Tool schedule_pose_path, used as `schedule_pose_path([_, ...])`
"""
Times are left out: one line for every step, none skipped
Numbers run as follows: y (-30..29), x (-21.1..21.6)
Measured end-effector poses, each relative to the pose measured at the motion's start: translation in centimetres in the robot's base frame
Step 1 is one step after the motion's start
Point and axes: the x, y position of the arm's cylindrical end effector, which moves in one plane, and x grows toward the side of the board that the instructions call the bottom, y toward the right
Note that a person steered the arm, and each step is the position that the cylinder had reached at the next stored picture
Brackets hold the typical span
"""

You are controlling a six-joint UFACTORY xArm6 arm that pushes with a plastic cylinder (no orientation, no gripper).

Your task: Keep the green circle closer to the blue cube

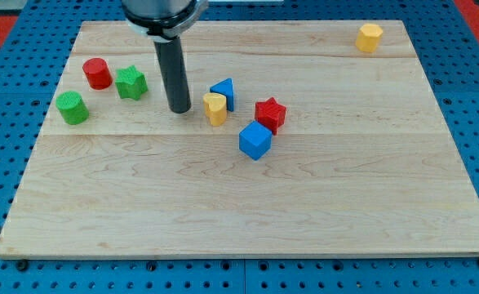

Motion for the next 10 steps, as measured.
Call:
schedule_pose_path([3.7,0.4])
schedule_pose_path([5.8,2.0])
schedule_pose_path([3.3,4.1])
schedule_pose_path([-3.9,8.4])
schedule_pose_path([-13.4,8.9])
schedule_pose_path([-21.7,5.8])
schedule_pose_path([-22.4,2.2])
schedule_pose_path([-18.5,0.8])
schedule_pose_path([-12.3,1.2])
schedule_pose_path([-12.0,1.7])
